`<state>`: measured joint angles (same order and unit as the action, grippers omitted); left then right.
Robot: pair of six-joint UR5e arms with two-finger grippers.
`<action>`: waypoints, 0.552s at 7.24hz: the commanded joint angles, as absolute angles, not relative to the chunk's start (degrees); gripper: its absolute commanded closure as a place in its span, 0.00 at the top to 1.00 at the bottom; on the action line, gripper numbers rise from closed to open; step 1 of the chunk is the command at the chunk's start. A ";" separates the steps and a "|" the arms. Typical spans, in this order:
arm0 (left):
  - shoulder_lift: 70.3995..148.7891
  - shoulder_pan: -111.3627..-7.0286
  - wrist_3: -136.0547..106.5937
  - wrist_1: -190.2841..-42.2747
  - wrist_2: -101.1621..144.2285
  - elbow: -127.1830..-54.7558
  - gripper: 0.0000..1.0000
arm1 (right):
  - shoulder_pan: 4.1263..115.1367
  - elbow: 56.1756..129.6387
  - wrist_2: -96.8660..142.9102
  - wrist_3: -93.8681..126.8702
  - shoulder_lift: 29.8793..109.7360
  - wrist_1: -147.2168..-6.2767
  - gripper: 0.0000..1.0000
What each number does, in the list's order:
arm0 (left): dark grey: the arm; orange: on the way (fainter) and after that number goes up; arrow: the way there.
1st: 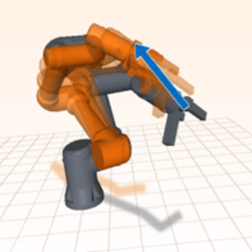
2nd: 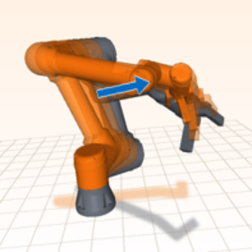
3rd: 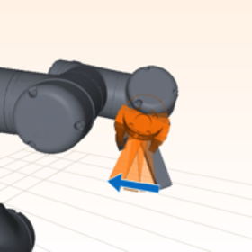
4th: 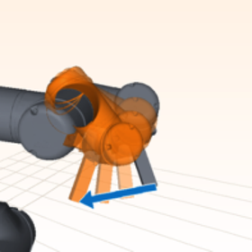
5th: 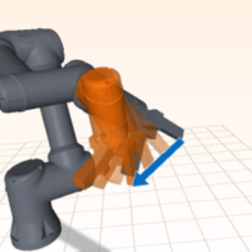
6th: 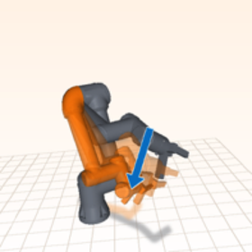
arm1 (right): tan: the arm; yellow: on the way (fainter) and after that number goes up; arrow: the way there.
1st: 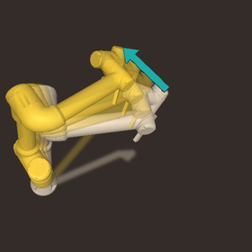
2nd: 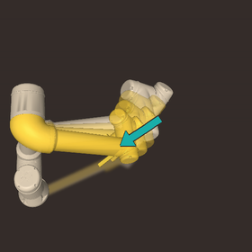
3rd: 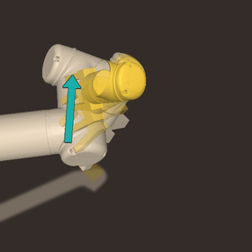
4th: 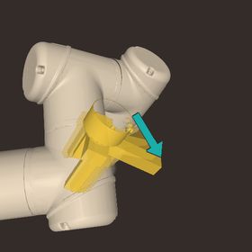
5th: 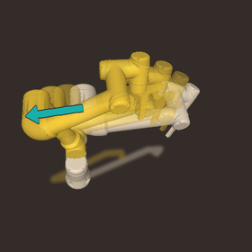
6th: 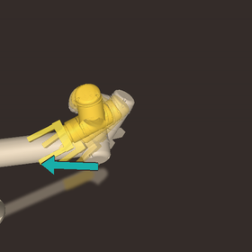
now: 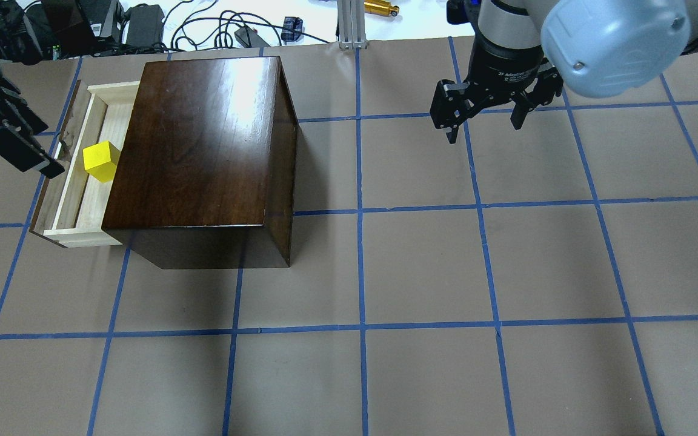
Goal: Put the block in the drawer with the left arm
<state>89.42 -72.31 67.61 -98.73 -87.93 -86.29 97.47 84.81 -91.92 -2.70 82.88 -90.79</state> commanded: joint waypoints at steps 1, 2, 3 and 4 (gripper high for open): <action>89.99 -81.25 36.87 -96.52 -88.86 -86.57 1.00 | 97.47 84.81 -91.93 -2.72 82.88 -90.79 1.00; 90.70 -85.82 26.65 -92.85 -88.94 -86.83 1.00 | 97.47 84.81 -91.93 -2.64 82.88 -90.79 1.00; 90.96 -88.74 20.02 -92.03 -89.90 -86.84 1.00 | 97.47 84.81 -91.93 -2.64 82.88 -90.79 1.00; 91.14 -89.47 9.68 -90.98 -91.48 -86.75 1.00 | 97.47 84.81 -91.93 -2.72 82.88 -90.79 1.00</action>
